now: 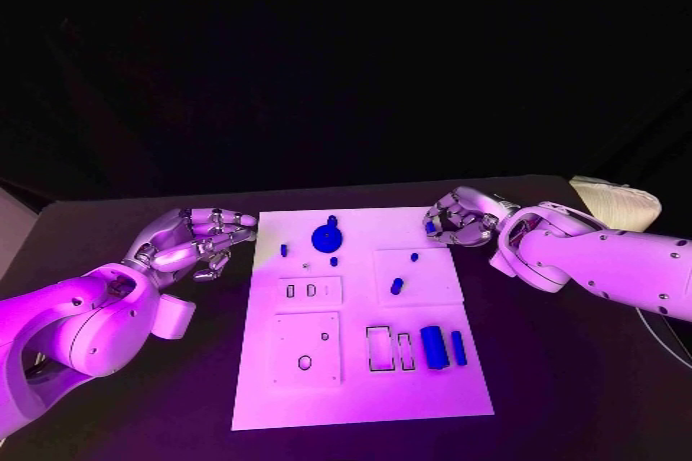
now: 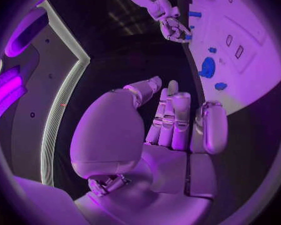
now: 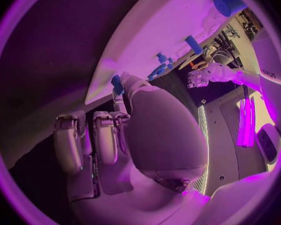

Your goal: Assemble the parts on the task board

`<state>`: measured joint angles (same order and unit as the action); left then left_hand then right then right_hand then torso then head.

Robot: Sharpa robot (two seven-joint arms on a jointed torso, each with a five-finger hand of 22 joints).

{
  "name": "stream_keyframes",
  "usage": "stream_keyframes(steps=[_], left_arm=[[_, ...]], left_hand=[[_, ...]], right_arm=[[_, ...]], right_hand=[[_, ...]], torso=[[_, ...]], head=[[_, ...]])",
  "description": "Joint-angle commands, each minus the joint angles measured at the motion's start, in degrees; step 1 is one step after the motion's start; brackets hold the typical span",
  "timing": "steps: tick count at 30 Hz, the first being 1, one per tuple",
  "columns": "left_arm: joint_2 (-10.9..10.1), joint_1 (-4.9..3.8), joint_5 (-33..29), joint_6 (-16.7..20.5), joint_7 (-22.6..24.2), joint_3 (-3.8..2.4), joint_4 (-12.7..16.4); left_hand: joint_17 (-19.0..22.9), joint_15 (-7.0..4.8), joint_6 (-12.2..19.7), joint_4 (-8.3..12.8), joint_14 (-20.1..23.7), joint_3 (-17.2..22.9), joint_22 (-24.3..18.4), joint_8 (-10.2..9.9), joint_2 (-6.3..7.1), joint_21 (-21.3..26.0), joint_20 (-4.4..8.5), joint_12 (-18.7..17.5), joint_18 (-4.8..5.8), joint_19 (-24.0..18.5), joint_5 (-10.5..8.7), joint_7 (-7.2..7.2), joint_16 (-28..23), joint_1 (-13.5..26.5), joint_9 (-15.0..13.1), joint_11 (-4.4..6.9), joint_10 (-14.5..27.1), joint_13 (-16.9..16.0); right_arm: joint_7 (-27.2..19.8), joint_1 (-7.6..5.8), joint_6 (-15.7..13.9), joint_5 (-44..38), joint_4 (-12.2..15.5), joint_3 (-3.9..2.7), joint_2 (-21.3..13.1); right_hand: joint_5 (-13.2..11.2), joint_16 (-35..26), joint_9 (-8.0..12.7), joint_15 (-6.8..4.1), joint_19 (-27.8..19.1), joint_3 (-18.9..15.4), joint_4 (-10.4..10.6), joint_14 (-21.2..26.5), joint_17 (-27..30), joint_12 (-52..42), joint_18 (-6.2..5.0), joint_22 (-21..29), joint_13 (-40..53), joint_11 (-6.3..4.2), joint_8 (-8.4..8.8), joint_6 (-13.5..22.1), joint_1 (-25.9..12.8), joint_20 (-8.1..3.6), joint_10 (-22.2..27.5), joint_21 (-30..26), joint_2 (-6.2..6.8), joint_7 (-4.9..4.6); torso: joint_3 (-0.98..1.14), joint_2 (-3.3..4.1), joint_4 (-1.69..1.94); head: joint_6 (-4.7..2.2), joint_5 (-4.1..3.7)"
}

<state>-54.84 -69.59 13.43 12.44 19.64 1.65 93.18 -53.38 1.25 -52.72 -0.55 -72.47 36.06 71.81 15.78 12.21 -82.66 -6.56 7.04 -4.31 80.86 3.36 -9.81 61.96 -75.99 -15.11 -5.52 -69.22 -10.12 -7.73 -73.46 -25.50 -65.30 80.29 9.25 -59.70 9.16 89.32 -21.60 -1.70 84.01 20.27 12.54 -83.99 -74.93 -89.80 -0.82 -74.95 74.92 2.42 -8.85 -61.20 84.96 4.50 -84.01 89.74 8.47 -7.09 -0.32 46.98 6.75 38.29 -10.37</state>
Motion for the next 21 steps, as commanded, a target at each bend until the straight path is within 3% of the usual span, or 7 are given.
stream_keyframes(steps=[1, 7, 10, 13, 16, 21], left_arm=[[0.1, -0.02, -0.2, -0.8, 0.4, -0.02, 0.1], [0.2, -0.02, -0.2, -0.7, 0.4, -0.02, 0.1], [0.3, -0.02, -0.2, -0.8, 0.3, -0.02, 0.0], [0.4, -0.02, -0.2, -0.7, 0.3, -0.02, 0.0], [0.5, -0.02, -0.2, -0.8, 0.3, -0.02, -0.1], [0.7, -0.02, -0.2, -0.8, 0.2, -0.01, -0.2]], left_hand=[[0.0, -0.08, 0.3, 0.4, 0.5, -0.1, 0.0, -0.3, -0.67, 0.3, -0.05, 0.2, 0.65, -0.3, -0.19, 0.16, -0.3, 0.1, -0.1, 0.08, 0.3, -0.1], [0.0, -0.08, 0.3, 0.4, 0.5, -0.1, 0.0, -0.3, -0.67, 0.3, -0.05, 0.2, 0.65, -0.3, -0.19, 0.16, -0.3, 0.1, -0.1, 0.08, 0.3, -0.1], [0.0, -0.08, 0.3, 0.4, 0.5, -0.1, 0.0, -0.3, -0.67, 0.3, -0.05, 0.2, 0.65, -0.3, -0.19, 0.16, -0.3, 0.1, -0.1, 0.08, 0.3, -0.1], [0.0, -0.08, 0.3, 0.4, 0.5, -0.1, 0.0, -0.3, -0.67, 0.3, -0.05, 0.2, 0.65, -0.3, -0.19, 0.16, -0.3, 0.1, -0.1, 0.08, 0.3, -0.1], [0.0, -0.08, 0.3, 0.4, 0.5, -0.1, 0.0, -0.3, -0.67, 0.3, -0.05, 0.2, 0.65, -0.3, -0.19, 0.16, -0.3, 0.1, -0.1, 0.08, 0.3, -0.1], [0.0, -0.08, 0.3, 0.4, 0.5, -0.1, 0.0, -0.3, -0.67, 0.3, -0.05, 0.2, 0.65, -0.3, -0.19, 0.16, -0.3, 0.1, -0.1, 0.08, 0.3, -0.1]], right_arm=[[0.9, 0.05, -4.2, -0.3, 0.8, -0.01, 0.0], [3.0, -0.65, -7.0, 0.4, 4.4, -0.09, -0.1], [4.9, -1.52, -8.5, 0.6, 7.3, -0.13, 0.1], [6.6, -2.05, -9.9, 0.7, 9.7, -0.17, 0.7], [8.3, -2.31, -11.1, 0.6, 11.8, -0.19, 1.6], [11.2, -2.29, -13.1, -1.0, 15.3, -0.19, 3.7]], right_hand=[[-0.8, 0.4, -0.8, -0.45, 6.0, 0.5, 0.0, -5.8, -14.2, -0.2, 0.82, -15.1, 15.1, -0.61, -0.76, -1.0, -0.6, -0.53, -6.0, 0.3, -0.58, 0.84], [-2.9, 0.4, -1.1, -0.63, 6.0, 0.9, -0.1, -5.8, -14.4, -0.2, 0.82, -15.1, 15.1, -0.82, -1.39, -1.0, -1.8, -0.74, -6.0, 0.3, -0.30, 1.06], [-3.1, 0.4, -1.1, -0.64, 6.0, 0.9, -0.1, -5.8, -14.4, -0.2, 0.82, -15.1, 15.1, -0.84, -1.48, -0.9, -2.1, -0.76, -6.0, 0.3, -0.24, 1.08], [-3.4, 0.4, -1.1, -0.66, 6.0, 0.9, 0.0, -5.8, -14.3, -0.2, 0.82, -15.1, 15.1, -0.86, -1.58, -0.9, -2.4, -0.78, -6.0, 0.3, -0.09, 1.11], [-3.4, 0.4, -1.2, -0.66, 6.0, 0.9, 0.0, -5.8, -14.3, -0.2, 0.82, -15.1, 15.1, -0.87, -1.60, -0.9, -2.4, -0.78, -6.0, 0.3, -0.06, 1.12], [-3.5, 0.4, -1.2, -0.66, 6.0, 0.9, -0.1, -5.8, -14.3, -0.2, 0.82, -15.1, 15.1, -0.89, -1.65, -0.9, -2.5, -0.79, -6.0, 0.3, 0.05, 1.13]], torso=[[0.00, -0.01, 0.02], [-0.03, -0.03, -0.11], [-0.08, -0.03, 0.01], [-0.11, -0.01, 0.06], [-0.07, -0.02, 0.07], [-0.07, -0.07, 0.04]], head=[[0.14, 0.14], [0.28, 0.52], [-0.06, 0.51], [0.37, 0.66], [-0.04, 0.79], [0.10, 0.95]])
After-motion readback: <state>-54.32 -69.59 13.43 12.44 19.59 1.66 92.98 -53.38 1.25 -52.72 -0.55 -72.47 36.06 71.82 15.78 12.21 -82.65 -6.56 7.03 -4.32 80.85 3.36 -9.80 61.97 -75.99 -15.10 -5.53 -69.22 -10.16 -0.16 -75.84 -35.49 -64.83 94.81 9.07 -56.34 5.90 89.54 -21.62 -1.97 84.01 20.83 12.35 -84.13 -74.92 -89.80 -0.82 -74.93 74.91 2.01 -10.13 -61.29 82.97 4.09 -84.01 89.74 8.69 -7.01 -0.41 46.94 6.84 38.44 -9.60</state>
